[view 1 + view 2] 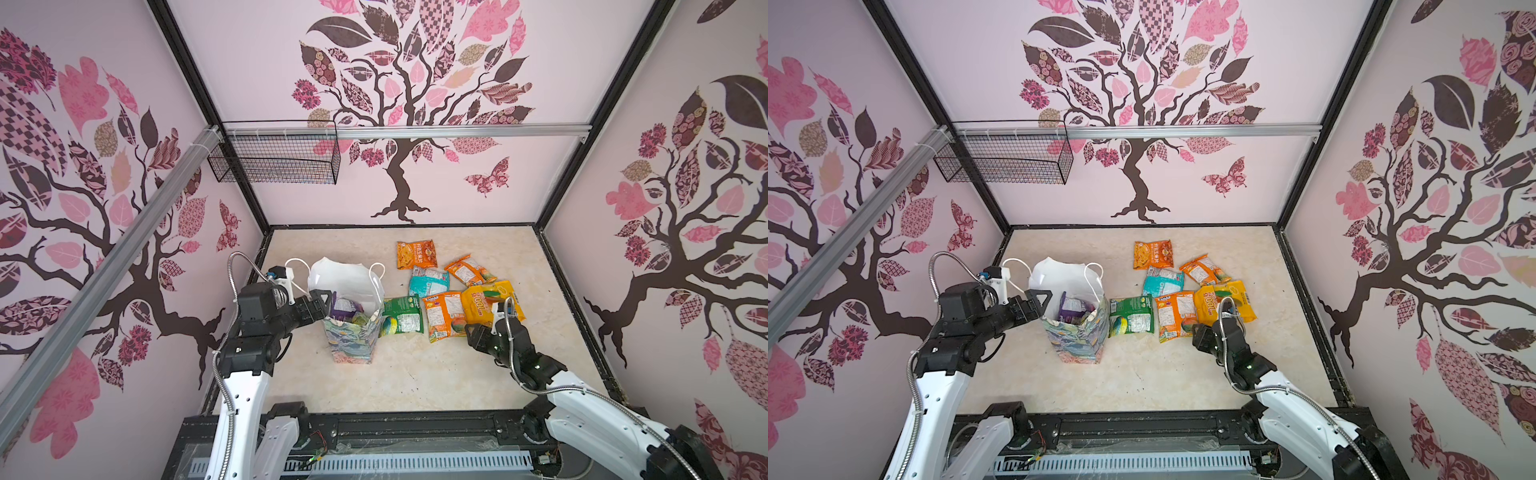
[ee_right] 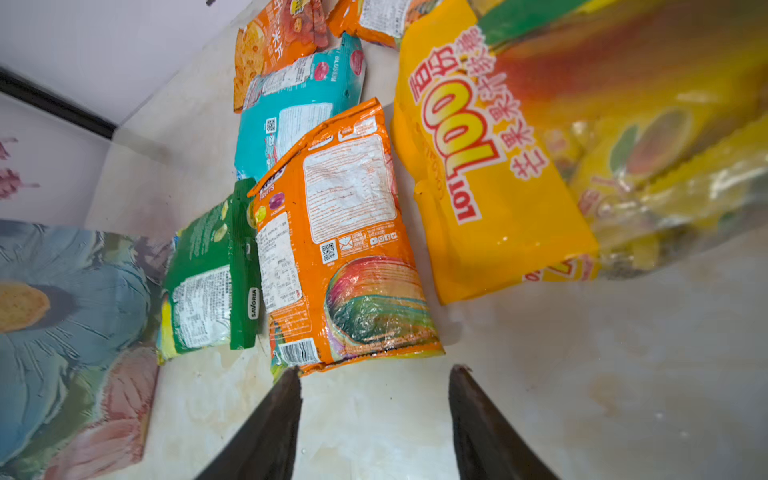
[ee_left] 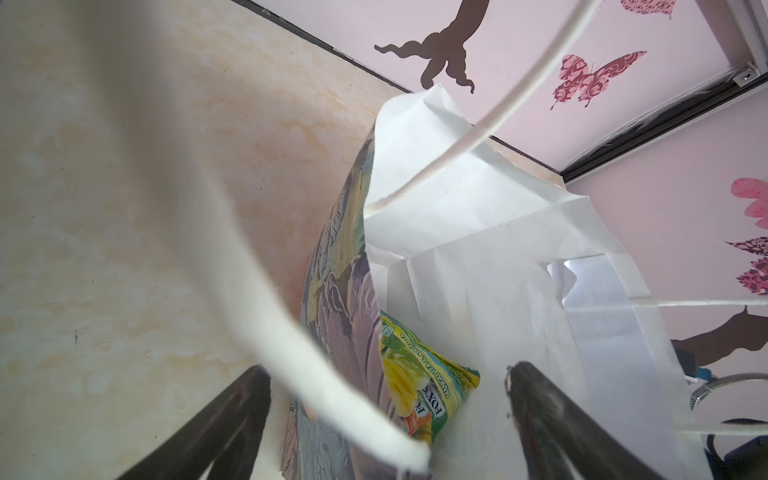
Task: Place the snacks into the paper bag
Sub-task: 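Lower the right gripper beside the orange Fox's Fruits packet's near end, then close the right gripper on the orange Fox's Fruits packet's edge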
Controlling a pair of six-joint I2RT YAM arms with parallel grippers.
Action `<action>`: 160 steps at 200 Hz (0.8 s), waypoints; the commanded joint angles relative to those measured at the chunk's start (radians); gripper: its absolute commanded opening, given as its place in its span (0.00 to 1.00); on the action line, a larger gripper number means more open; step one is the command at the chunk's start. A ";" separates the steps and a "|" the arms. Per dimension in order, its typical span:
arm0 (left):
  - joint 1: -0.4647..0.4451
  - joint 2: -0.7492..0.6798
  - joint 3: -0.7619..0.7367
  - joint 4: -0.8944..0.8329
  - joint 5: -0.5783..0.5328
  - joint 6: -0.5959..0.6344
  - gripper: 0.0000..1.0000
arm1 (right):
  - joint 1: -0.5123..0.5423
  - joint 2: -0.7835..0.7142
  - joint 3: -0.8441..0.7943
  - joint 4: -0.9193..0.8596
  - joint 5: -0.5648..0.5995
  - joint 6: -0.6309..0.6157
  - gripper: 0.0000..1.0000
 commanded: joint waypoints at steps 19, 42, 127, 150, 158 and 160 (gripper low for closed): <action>-0.003 -0.015 -0.017 0.000 -0.002 0.019 0.93 | -0.003 0.118 0.095 -0.074 -0.052 -0.183 0.65; -0.003 -0.013 -0.020 0.002 -0.003 0.019 0.93 | -0.002 0.208 0.150 -0.085 -0.093 -0.247 0.66; -0.004 -0.018 -0.018 -0.002 -0.003 0.021 0.94 | -0.001 0.364 0.283 -0.123 -0.117 -0.339 0.76; -0.004 -0.017 -0.018 -0.003 -0.002 0.022 0.94 | -0.001 0.403 0.296 -0.100 -0.140 -0.339 0.80; -0.005 -0.019 -0.018 -0.003 -0.002 0.023 0.94 | -0.001 0.422 0.301 -0.098 -0.149 -0.340 0.80; -0.005 -0.020 -0.019 -0.003 -0.003 0.023 0.94 | -0.002 0.426 0.303 -0.099 -0.152 -0.339 0.80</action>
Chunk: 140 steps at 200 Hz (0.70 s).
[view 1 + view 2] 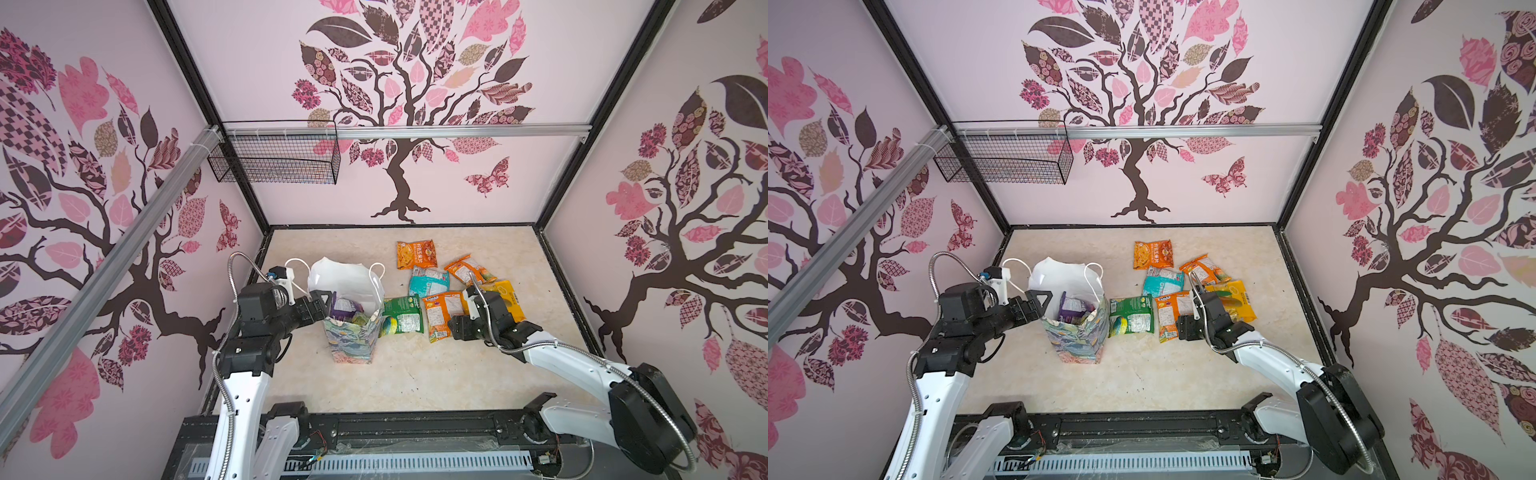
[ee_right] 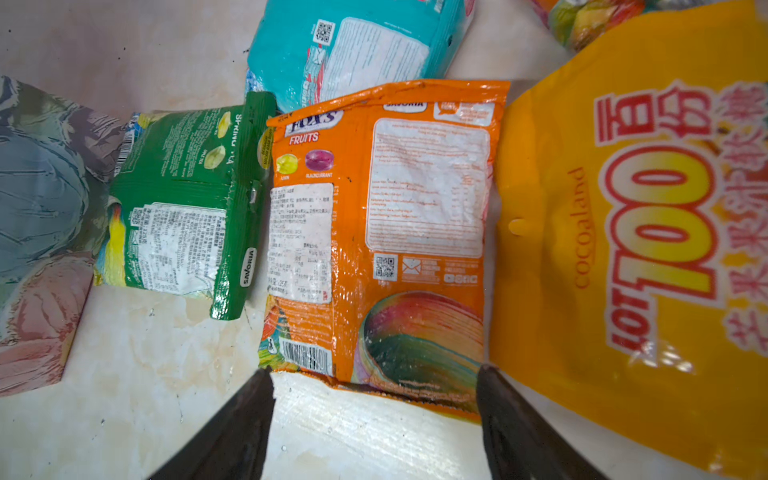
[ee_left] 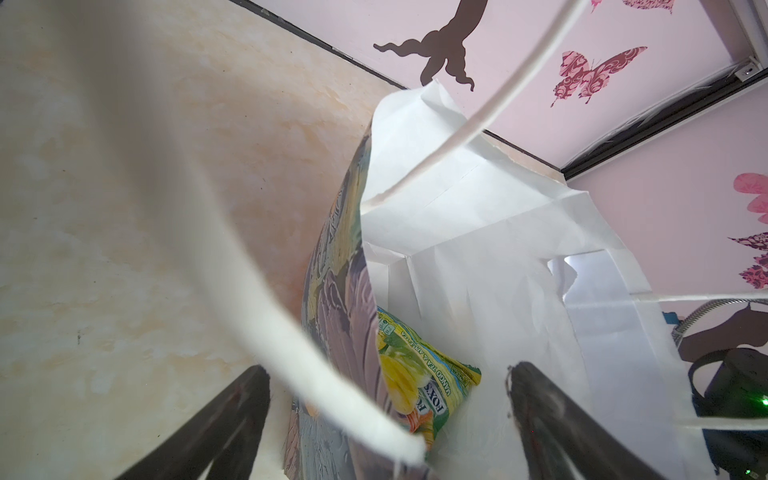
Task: Place the snacks into the paper bag
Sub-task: 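Close the right gripper on the orange Fox's Fruits packet's edge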
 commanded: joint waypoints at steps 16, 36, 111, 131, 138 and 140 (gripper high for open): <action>-0.004 -0.019 -0.018 -0.002 -0.007 0.015 0.94 | -0.002 0.089 0.049 0.001 -0.044 -0.021 0.81; -0.004 -0.028 -0.020 -0.001 -0.010 0.014 0.94 | -0.002 0.115 0.048 -0.002 -0.071 -0.019 0.82; -0.004 -0.031 -0.018 0.001 -0.012 0.013 0.95 | 0.133 0.117 0.037 -0.055 -0.192 0.036 0.79; -0.004 -0.030 -0.020 0.000 -0.012 0.013 0.95 | 0.192 0.108 0.063 -0.106 -0.169 0.043 0.77; -0.004 -0.029 -0.019 0.001 -0.012 0.013 0.95 | 0.199 0.094 0.070 -0.125 -0.147 0.048 0.76; -0.004 -0.030 -0.019 0.000 -0.012 0.013 0.95 | 0.199 0.091 0.073 -0.131 -0.139 0.049 0.76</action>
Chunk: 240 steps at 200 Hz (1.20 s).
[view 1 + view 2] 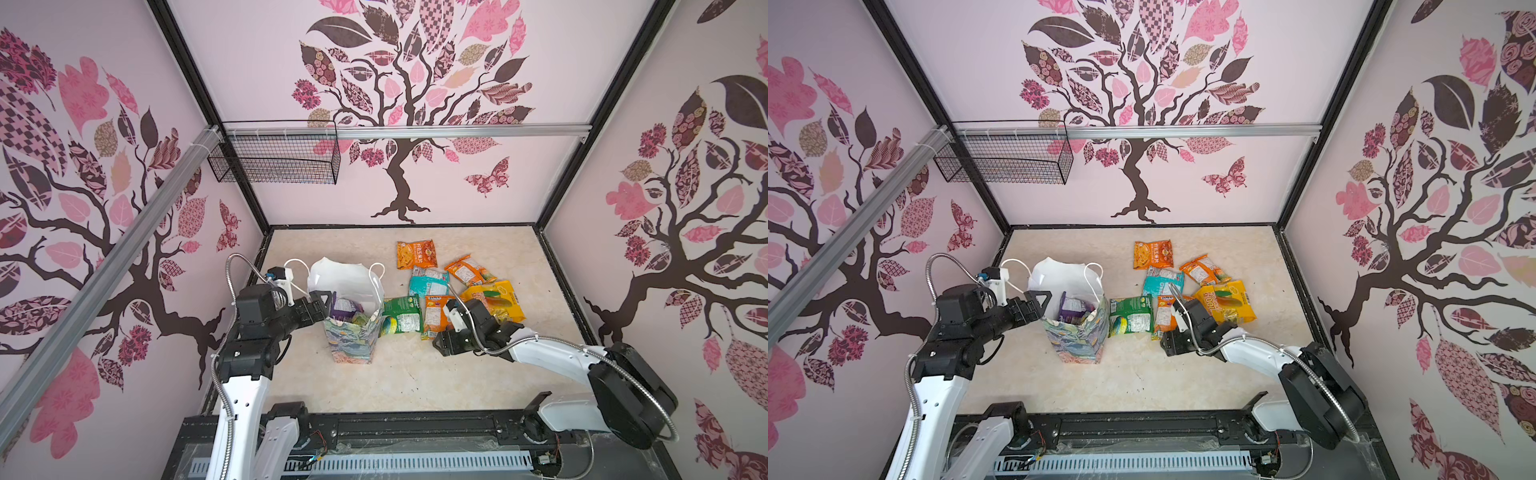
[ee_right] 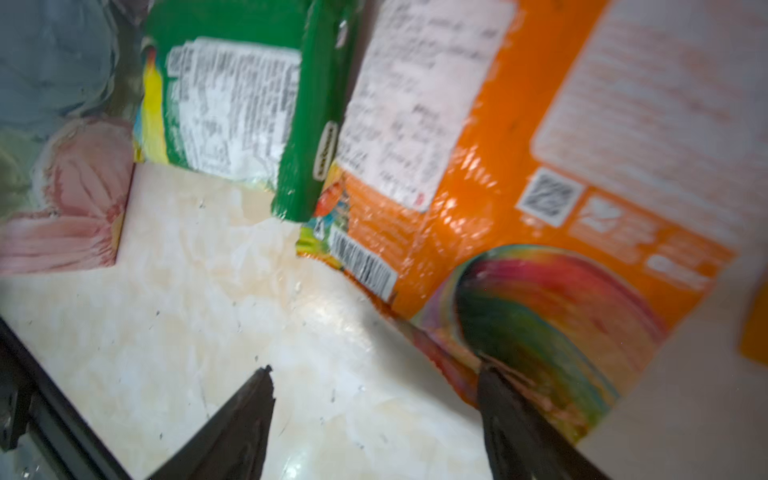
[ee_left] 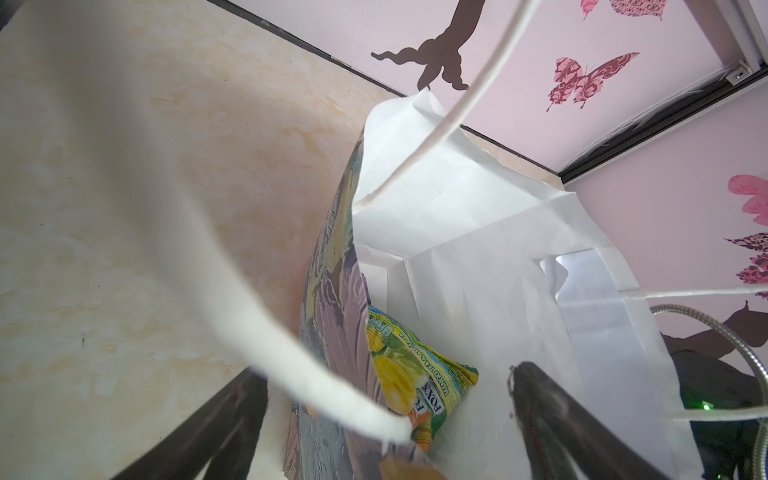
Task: Place the snacks into the paper bag
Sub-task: 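Close the right gripper on the orange Fox's Fruits packet's edge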
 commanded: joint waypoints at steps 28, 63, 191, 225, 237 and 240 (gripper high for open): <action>-0.004 -0.007 -0.019 0.000 -0.008 0.014 0.96 | 0.043 -0.098 0.093 -0.191 0.210 0.022 0.75; -0.004 -0.011 -0.017 -0.001 -0.010 0.016 0.96 | 0.042 -0.129 0.120 -0.277 0.413 0.013 0.77; -0.006 -0.042 -0.021 0.002 -0.020 0.015 0.96 | 0.041 0.137 0.178 -0.200 0.336 -0.060 0.86; -0.009 -0.047 -0.021 0.002 -0.025 0.014 0.96 | 0.041 0.186 0.201 -0.210 0.332 -0.056 0.85; -0.008 -0.046 -0.021 0.001 -0.025 0.015 0.96 | 0.042 0.200 0.206 -0.219 0.346 -0.046 0.84; -0.009 -0.047 -0.021 0.001 -0.025 0.016 0.96 | 0.042 0.204 0.206 -0.219 0.347 -0.043 0.83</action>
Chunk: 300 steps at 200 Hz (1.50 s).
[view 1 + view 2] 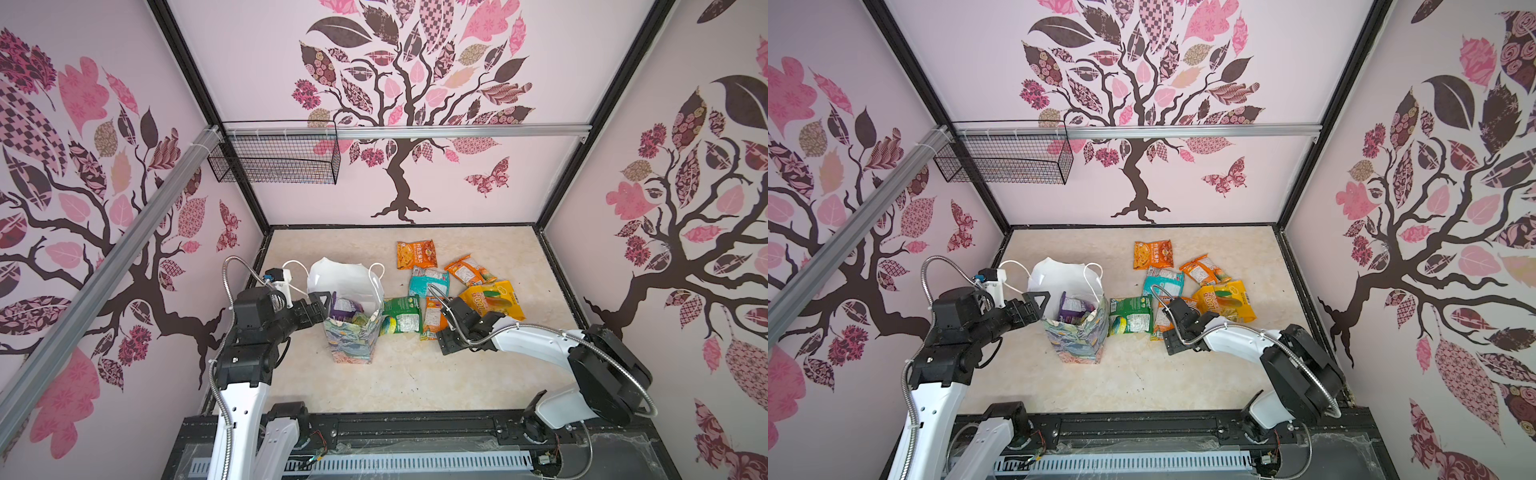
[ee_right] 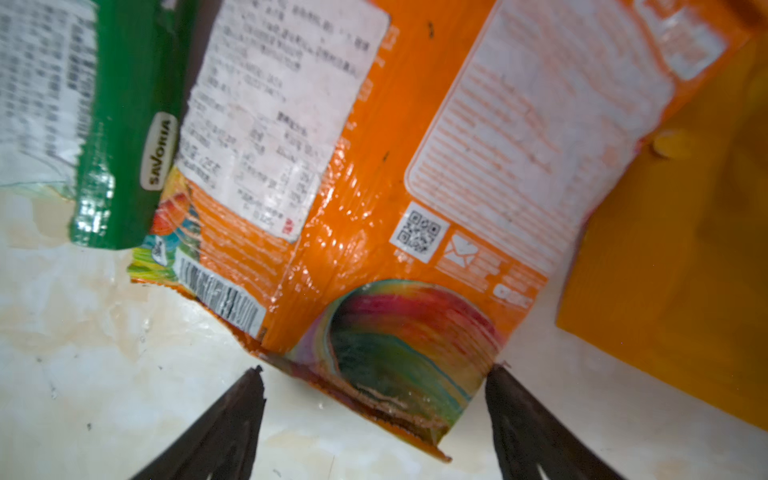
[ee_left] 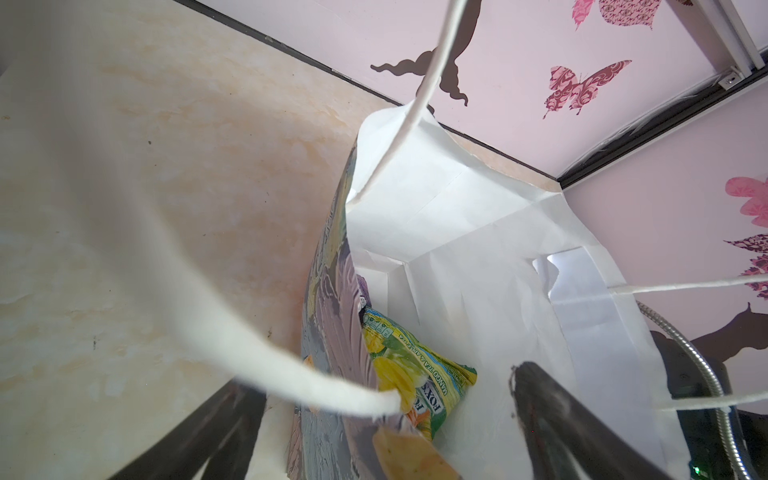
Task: Place the snacks into the paper bag
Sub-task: 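Close the right gripper on the orange Fox's Fruits packet's edge, then lift the orange packet off the table with the right gripper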
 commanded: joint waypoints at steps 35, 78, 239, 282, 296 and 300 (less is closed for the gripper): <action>-0.004 -0.012 -0.021 0.007 -0.009 0.013 0.96 | -0.002 0.060 0.049 -0.007 0.010 0.020 0.73; -0.006 -0.009 -0.022 0.007 -0.008 0.012 0.97 | -0.001 0.059 0.053 -0.002 0.002 0.025 0.45; -0.009 -0.025 -0.020 0.001 -0.027 0.013 0.97 | -0.001 -0.257 0.068 -0.071 -0.086 0.060 0.00; -0.008 -0.053 -0.024 0.007 -0.037 0.007 0.98 | -0.002 -0.358 0.077 -0.070 -0.113 0.080 0.00; -0.009 -0.053 -0.025 0.007 -0.037 0.007 0.98 | -0.002 -0.392 0.077 -0.065 -0.115 0.087 0.00; -0.008 -0.051 -0.024 0.009 -0.037 0.006 0.98 | -0.001 -0.403 0.077 -0.064 -0.115 0.089 0.00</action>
